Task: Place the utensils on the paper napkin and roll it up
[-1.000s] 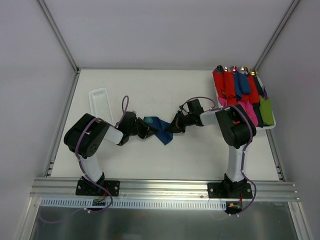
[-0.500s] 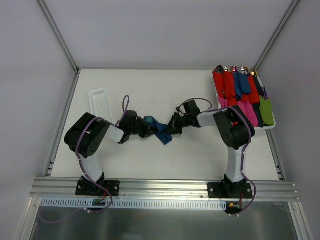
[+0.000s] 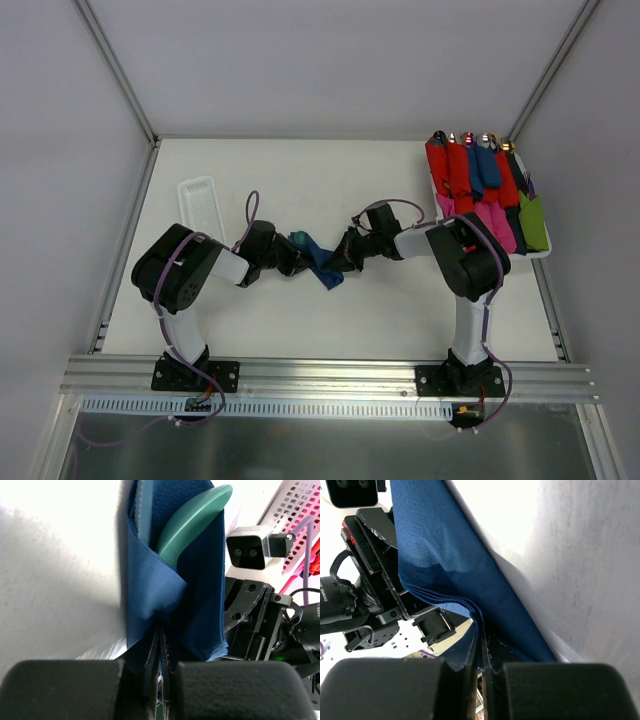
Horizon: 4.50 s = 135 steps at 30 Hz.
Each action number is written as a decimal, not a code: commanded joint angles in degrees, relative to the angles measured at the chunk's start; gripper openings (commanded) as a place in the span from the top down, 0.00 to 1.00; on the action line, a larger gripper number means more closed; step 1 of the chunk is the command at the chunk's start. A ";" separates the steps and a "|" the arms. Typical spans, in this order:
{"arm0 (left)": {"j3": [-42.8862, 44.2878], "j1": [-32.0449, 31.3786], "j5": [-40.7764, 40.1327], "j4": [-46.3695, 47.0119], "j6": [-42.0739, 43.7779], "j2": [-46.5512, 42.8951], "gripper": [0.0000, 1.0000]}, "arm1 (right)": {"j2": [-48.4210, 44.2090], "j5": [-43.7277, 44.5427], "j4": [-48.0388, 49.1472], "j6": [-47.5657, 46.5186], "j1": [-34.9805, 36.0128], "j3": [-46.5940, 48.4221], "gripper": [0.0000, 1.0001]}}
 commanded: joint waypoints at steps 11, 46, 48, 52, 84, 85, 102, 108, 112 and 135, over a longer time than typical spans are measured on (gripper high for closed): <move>0.28 0.35 -6.02 -6.07 -0.89 3.64 1.00 | 6.19 1.48 -11.97 6.80 2.19 -3.06 0.64; 18.36 7.21 1.25 -24.86 12.45 -7.01 0.79 | 8.57 5.09 -13.38 -1.56 0.34 -0.16 0.16; 23.89 7.03 4.24 -26.62 13.61 -2.37 0.83 | 8.66 5.26 -13.38 -1.82 0.34 -0.07 0.16; 27.96 5.80 7.94 -28.22 15.36 1.53 0.91 | 8.93 5.09 -13.47 -2.00 0.34 0.37 0.16; 19.89 2.90 16.57 -44.21 28.20 3.82 1.00 | 7.26 2.80 -19.71 -9.20 0.25 6.16 0.19; 19.62 2.99 16.48 -44.48 28.38 3.73 1.00 | 7.17 2.54 -19.88 -9.38 0.25 6.52 0.20; 18.74 4.39 13.58 -44.57 30.05 9.09 1.00 | 1.11 -11.08 -29.19 -21.94 -0.45 22.43 0.45; 18.47 4.83 13.40 -44.57 30.84 9.35 1.00 | -0.74 -7.75 -36.83 -32.66 -0.63 23.83 0.69; 18.21 4.83 13.31 -44.57 31.10 9.44 1.00 | -0.04 -3.44 -40.71 -38.82 -0.89 24.45 0.80; 17.51 4.83 12.70 -44.74 30.75 9.09 1.00 | 5.23 0.17 -38.15 -42.42 -2.74 23.40 0.96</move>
